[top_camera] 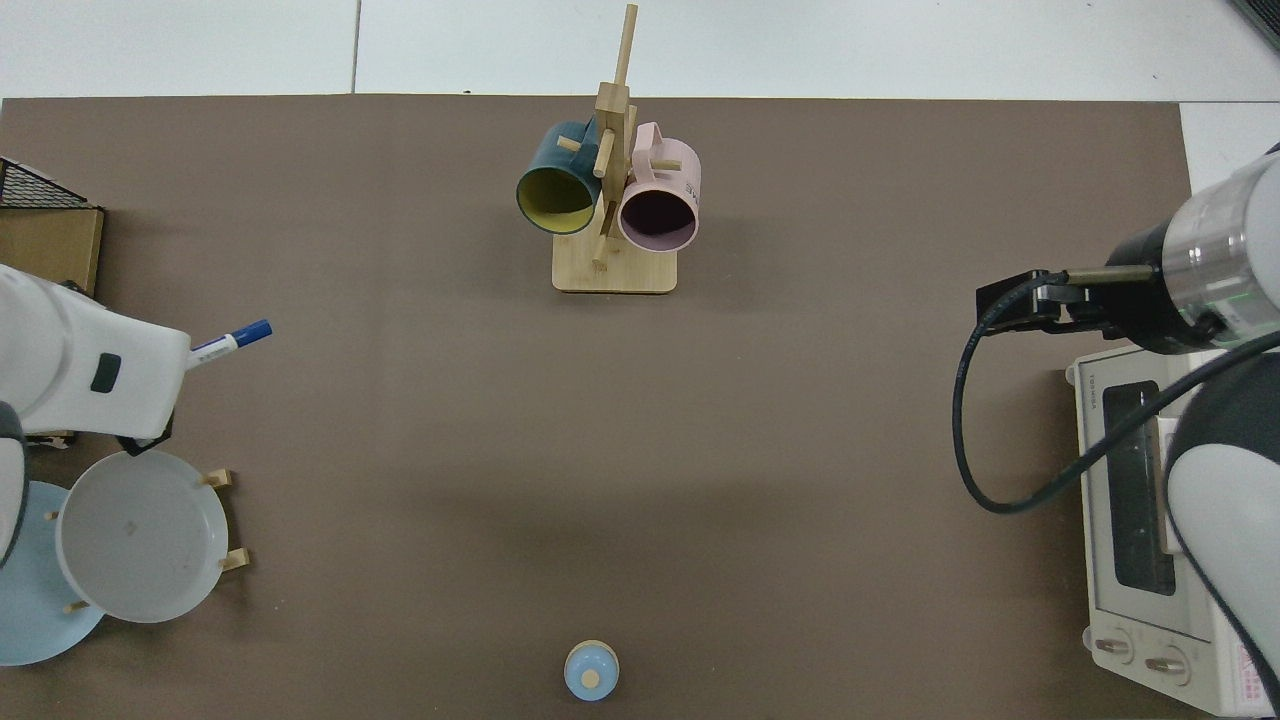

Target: Put markers into pen holder

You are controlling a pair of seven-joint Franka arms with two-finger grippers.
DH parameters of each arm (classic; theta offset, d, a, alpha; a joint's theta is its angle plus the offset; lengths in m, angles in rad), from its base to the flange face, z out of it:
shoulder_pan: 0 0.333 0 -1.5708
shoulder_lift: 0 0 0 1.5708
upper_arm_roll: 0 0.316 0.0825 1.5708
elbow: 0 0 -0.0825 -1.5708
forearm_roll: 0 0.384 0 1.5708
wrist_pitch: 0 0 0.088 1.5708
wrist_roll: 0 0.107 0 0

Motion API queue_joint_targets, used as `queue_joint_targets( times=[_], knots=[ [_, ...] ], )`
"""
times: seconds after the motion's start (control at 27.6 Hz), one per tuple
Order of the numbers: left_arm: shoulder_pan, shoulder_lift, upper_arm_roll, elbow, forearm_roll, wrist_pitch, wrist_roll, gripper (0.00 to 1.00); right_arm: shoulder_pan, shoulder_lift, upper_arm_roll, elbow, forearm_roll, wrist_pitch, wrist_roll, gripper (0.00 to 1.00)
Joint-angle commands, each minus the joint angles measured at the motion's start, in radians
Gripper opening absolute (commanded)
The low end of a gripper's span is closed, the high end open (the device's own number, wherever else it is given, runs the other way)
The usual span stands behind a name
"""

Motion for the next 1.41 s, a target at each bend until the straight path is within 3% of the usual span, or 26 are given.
queue_joint_targets(
  times=[0.0,0.29,0.47,0.91,1.38],
  knots=[
    [0.022,0.077,0.003,0.121,0.102,-0.032,0.148,0.0,0.003,-0.058,0.007,-0.069,-0.002,0.001,0.04,1.0],
    [0.097,0.177,0.028,0.253,0.114,-0.004,0.365,0.0,0.006,-0.083,0.007,-0.1,-0.002,0.001,0.042,1.0],
    [0.157,0.199,0.028,0.278,0.114,0.059,0.486,0.0,0.006,-0.081,0.008,-0.099,0.001,0.004,0.044,1.0],
    [0.161,0.202,0.028,0.273,0.243,0.092,0.5,0.0,-0.009,-0.073,0.007,-0.085,0.004,0.015,0.037,1.0],
    [0.224,0.268,0.04,0.278,0.365,0.114,0.502,0.0,-0.011,-0.076,0.007,-0.083,0.006,0.016,0.037,1.0]
  ],
)
